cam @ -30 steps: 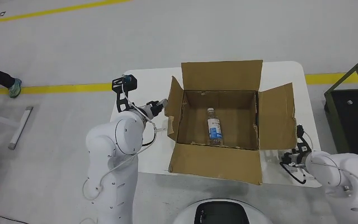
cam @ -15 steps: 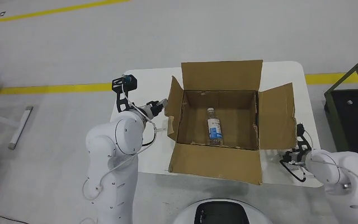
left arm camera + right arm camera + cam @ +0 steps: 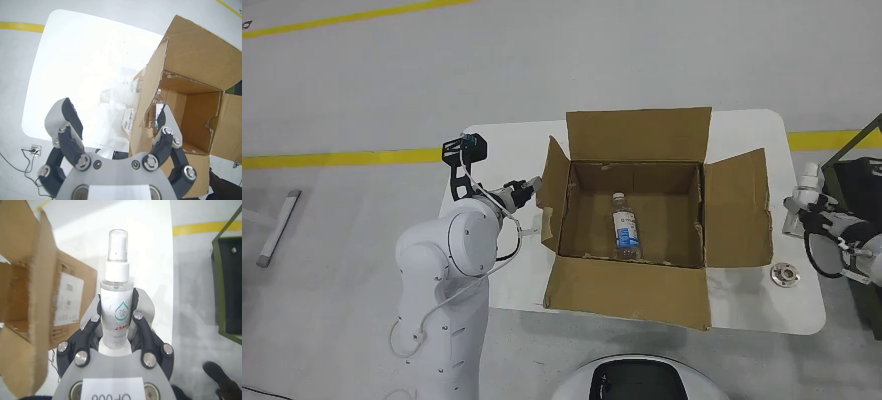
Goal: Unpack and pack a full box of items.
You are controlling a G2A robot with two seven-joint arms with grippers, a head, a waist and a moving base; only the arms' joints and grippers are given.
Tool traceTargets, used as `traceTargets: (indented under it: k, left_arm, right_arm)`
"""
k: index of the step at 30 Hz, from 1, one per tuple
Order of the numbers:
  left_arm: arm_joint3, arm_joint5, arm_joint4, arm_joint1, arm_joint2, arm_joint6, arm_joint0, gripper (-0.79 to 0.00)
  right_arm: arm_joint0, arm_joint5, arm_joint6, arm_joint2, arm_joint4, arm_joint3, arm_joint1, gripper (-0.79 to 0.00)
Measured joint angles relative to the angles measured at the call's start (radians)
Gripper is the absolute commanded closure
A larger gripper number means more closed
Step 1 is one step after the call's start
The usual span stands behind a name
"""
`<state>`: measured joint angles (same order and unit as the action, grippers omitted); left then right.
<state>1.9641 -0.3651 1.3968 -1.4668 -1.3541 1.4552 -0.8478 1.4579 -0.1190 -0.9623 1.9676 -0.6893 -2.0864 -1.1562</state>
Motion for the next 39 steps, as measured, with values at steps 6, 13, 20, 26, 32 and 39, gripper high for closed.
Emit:
traceTargets:
  k: [6,13,20,26,32,39]
  left_arm:
    - [0.000,0.000,0.000,0.000,0.000,0.000,0.000,-0.785]
    - [0.000,0.000,0.000,0.000,0.000,0.000,0.000,-0.785]
    - [0.000,0.000,0.000,0.000,0.000,0.000,0.000,-0.785]
    - [0.000,0.000,0.000,0.000,0.000,0.000,0.000,-0.785]
    - [0.000,0.000,0.000,0.000,0.000,0.000,0.000,-0.785]
    - [0.000,0.000,0.000,0.000,0.000,0.000,0.000,-0.785]
  right_arm:
    - [-0.040,0.069,0.026,0.024,0.192,-0.082,0.004,0.000]
    - [-0.121,0.074,-0.049,-0.159,0.250,-0.085,0.012,0.000]
    - [-0.260,0.032,-0.040,-0.436,0.188,0.006,0.007,0.000]
    - [-0.376,-0.008,-0.001,-0.643,0.114,0.133,-0.009,0.000]
    - [-0.468,-0.071,0.060,-0.815,0.117,0.321,-0.038,0.000]
    - [-0.551,-0.136,0.153,-0.942,0.131,0.470,-0.074,0.000]
